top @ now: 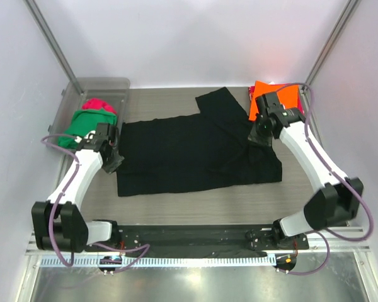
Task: Fold and stack the t-shirts
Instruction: Fold the tshirt
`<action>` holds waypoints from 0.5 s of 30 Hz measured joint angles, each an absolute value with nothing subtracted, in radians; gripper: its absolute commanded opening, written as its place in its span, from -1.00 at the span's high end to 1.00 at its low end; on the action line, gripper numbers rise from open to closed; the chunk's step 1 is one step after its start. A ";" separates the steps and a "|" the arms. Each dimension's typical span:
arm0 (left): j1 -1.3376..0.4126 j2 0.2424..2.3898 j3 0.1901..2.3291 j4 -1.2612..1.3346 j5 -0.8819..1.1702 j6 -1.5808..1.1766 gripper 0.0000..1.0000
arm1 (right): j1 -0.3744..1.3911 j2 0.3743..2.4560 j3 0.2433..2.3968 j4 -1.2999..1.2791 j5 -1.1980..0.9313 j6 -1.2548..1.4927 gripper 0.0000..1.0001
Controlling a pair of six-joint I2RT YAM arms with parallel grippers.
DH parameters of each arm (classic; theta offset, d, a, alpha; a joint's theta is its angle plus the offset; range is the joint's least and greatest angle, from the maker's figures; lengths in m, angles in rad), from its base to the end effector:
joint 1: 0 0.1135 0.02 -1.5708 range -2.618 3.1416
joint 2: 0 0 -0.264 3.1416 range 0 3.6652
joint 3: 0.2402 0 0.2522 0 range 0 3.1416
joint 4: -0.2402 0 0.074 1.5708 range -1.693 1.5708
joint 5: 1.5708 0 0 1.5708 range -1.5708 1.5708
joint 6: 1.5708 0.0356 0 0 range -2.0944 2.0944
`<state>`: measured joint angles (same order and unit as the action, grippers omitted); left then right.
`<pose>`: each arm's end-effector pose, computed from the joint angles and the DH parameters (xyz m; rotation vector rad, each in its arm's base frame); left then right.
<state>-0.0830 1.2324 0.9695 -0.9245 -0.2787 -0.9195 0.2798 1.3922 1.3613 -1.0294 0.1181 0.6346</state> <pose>0.2250 -0.0089 0.2564 -1.1522 2.4133 0.0795 0.2638 0.0714 0.3303 0.5037 2.5796 0.1633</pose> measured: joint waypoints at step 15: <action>0.014 1.446 1.010 -0.818 -0.238 -0.852 0.92 | 0.178 1.865 1.686 -0.954 0.056 0.496 0.98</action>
